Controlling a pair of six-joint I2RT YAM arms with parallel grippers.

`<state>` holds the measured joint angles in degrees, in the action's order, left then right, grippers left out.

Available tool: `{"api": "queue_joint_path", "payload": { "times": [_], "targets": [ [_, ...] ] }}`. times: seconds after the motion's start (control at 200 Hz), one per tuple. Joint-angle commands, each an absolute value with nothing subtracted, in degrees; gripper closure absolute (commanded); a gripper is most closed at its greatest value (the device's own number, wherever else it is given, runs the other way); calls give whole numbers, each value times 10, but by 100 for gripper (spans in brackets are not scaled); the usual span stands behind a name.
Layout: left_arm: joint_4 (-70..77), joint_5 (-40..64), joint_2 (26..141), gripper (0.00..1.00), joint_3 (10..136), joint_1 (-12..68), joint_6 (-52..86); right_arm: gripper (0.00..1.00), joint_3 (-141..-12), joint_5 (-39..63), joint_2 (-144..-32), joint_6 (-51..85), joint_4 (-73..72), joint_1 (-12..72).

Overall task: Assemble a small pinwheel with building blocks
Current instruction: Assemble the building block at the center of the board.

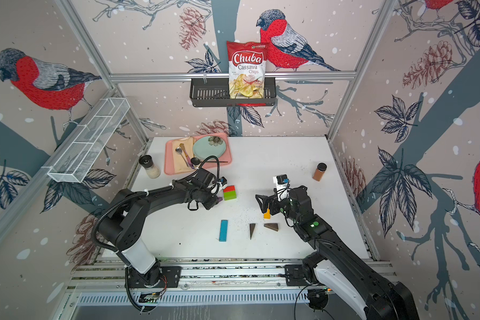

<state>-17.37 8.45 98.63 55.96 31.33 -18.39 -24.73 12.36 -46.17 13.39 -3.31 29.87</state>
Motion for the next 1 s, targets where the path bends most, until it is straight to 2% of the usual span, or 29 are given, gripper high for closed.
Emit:
{"api": "queue_joint_path", "payload": {
  "times": [0.0,0.255,0.485,0.831,0.986,0.996],
  "targets": [
    [-168,100,993,68,568,313,-186,1,-247,125,-460,129,-44,298],
    [-167,96,996,68,568,313,-185,1,-245,127,-459,129,-46,299],
    [-150,95,986,56,567,312,-183,0,-244,127,-460,129,-48,299],
    [-132,101,965,52,568,310,-189,0,-249,102,-460,136,-40,299],
    [-143,103,917,45,569,305,-198,1,-285,22,-473,149,22,296],
    [-143,103,912,38,569,305,-198,0,-289,17,-475,149,27,296]
  ]
}}
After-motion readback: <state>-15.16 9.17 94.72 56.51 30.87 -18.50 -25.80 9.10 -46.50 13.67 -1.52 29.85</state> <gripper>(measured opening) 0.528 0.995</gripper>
